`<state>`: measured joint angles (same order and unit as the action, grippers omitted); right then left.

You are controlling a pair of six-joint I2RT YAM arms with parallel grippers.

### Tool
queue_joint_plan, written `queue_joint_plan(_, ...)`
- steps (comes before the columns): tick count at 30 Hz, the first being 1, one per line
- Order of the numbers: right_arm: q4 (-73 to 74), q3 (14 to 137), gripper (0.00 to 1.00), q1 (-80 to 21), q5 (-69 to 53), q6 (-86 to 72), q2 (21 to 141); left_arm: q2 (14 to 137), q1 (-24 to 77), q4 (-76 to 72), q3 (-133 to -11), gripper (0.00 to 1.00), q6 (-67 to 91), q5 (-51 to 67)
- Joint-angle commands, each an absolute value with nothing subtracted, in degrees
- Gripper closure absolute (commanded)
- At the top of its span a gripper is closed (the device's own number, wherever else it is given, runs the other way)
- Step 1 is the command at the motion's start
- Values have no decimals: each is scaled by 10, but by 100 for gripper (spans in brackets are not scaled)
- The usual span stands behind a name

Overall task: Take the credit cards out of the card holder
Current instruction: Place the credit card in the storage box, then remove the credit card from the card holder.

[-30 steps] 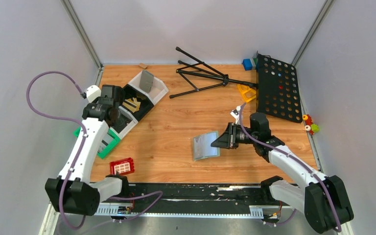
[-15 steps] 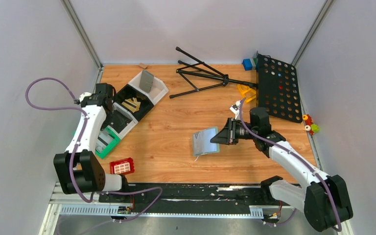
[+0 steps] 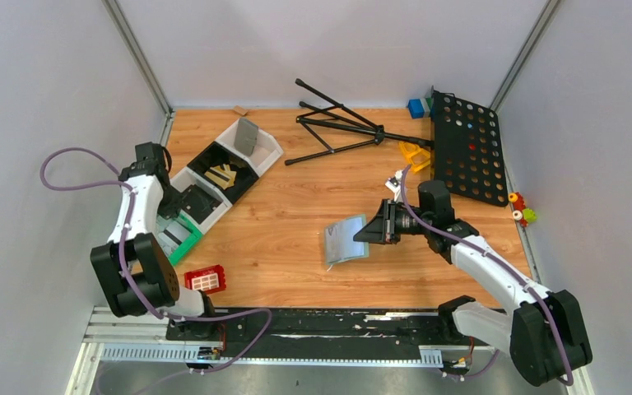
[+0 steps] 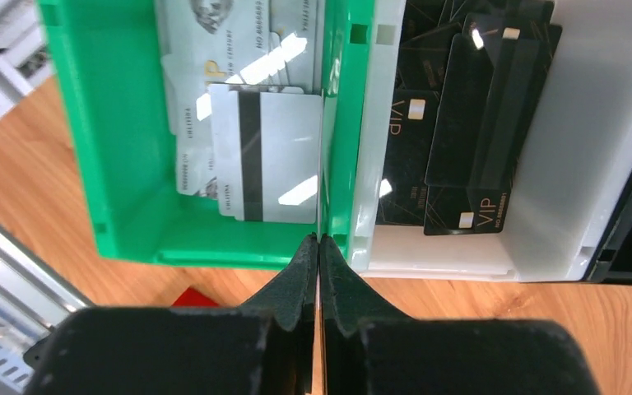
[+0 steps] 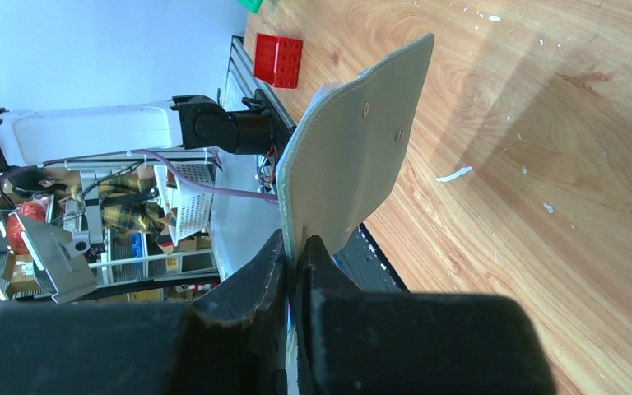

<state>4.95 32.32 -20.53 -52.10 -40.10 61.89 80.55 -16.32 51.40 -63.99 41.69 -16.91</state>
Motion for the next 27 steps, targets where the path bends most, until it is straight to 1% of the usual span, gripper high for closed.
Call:
queue_joint_plan(1,41,359,100,-204,-537,-393,625,839,-190,475,-634,95,371,-80)
queue_joint_plan(4,37,365,100,-204,-541,-392,636,855,-197,474,-630,93,369,-78)
queue_joint_plan(9,32,369,100,-204,-549,-391,646,865,-207,495,-632,82,366,-104)
queue_joint_plan(10,31,368,100,-204,-550,-390,647,860,-210,495,-629,77,365,-112)
queue_joint_plan(11,30,367,100,-204,-551,-390,647,853,-211,497,-626,69,368,-121)
queue_joint_plan(12,29,365,100,-204,-550,-388,647,844,-211,498,-624,63,370,-136)
queue_joint_plan(14,28,362,100,-204,-551,-387,647,825,-211,498,-618,55,375,-146)
queue_joint_plan(16,27,360,100,-204,-551,-386,648,805,-211,496,-613,53,373,-143)
queue_joint_plan(27,6,350,100,-204,-549,-399,646,677,-212,446,-567,51,328,-29)
